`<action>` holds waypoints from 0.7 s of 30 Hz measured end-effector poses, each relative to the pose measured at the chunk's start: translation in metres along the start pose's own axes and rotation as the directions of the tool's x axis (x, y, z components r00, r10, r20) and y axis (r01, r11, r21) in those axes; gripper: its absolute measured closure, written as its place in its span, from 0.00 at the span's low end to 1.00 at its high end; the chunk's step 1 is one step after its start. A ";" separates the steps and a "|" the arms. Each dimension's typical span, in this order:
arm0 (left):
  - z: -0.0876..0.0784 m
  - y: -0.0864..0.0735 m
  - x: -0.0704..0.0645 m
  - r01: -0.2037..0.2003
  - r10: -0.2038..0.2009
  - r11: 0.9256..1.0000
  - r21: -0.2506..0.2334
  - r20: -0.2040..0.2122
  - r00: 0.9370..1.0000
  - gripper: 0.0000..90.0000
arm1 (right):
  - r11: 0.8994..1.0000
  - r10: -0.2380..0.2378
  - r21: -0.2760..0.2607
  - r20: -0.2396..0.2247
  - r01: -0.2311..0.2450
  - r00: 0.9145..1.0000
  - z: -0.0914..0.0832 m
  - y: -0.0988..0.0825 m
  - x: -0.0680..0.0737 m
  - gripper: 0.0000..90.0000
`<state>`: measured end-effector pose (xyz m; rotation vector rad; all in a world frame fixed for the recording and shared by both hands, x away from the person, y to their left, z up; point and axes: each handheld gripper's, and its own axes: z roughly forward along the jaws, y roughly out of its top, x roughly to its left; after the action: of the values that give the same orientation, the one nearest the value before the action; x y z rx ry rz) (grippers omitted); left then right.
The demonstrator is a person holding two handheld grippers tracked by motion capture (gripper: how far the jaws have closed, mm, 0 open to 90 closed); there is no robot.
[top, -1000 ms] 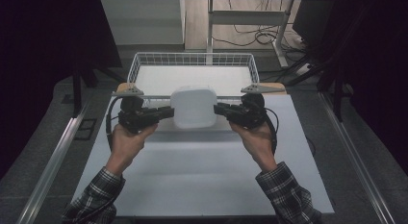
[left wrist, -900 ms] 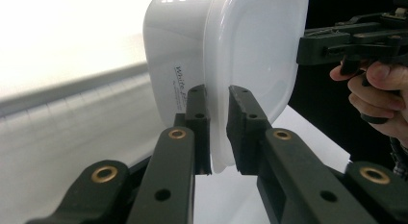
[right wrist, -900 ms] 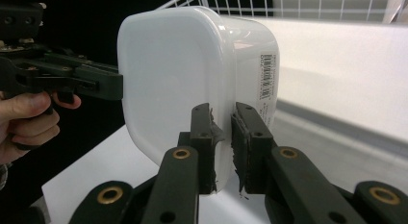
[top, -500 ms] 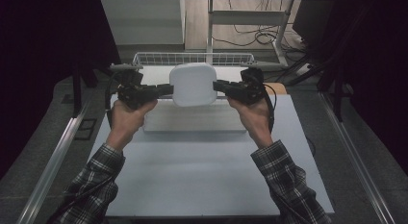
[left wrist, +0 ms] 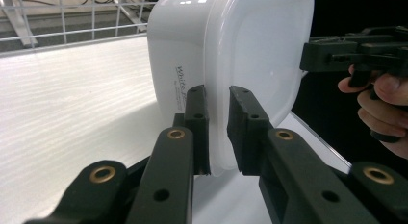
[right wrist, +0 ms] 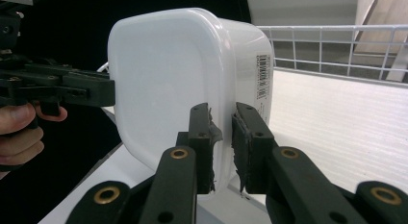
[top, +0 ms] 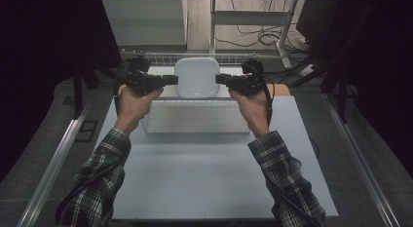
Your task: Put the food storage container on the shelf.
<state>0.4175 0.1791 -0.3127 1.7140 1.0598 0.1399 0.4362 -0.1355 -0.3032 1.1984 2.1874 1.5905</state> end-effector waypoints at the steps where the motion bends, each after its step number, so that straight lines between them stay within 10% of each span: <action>1: 0.001 0.001 0.001 0.000 0.000 1.000 0.000 -0.002 1.000 0.87 | 1.000 0.003 -0.002 0.000 -0.003 1.000 0.001 0.000 -0.001 0.86; 21: 0.009 0.006 0.001 0.001 -0.001 1.000 -0.015 -0.007 1.000 0.63 | 0.998 -0.050 0.027 0.072 0.048 0.996 0.016 0.012 0.007 0.71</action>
<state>0.4265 0.1734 -0.3119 1.7012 1.0618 0.1527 0.4469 -0.1184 -0.2974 1.1810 2.1798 1.4810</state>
